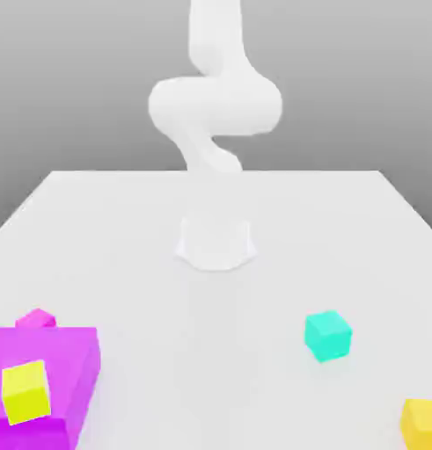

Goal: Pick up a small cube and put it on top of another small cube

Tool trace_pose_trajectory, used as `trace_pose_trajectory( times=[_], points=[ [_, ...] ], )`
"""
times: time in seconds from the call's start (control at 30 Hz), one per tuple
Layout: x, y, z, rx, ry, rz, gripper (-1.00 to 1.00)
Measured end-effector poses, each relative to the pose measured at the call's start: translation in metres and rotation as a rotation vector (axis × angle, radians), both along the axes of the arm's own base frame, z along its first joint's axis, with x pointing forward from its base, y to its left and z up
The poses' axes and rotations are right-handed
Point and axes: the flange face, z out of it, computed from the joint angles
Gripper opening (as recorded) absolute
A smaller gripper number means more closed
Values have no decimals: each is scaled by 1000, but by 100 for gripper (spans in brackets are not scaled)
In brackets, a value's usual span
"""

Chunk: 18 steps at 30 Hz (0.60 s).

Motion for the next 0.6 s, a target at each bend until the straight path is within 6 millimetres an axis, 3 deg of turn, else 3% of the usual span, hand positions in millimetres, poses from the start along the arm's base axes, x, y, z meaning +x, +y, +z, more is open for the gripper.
trace_pose_trajectory(
  times=[0.13, 0.3, 0.43, 0.6],
  points=[
    [36, 45, -99, 11, 150, 70, 0],
    [40, 100, -224, -5, 333, 147, 0],
    [13, 138, -325, -43, 484, 206, 0],
    [-61, 167, -444, -132, 677, 280, 0]
  ],
)
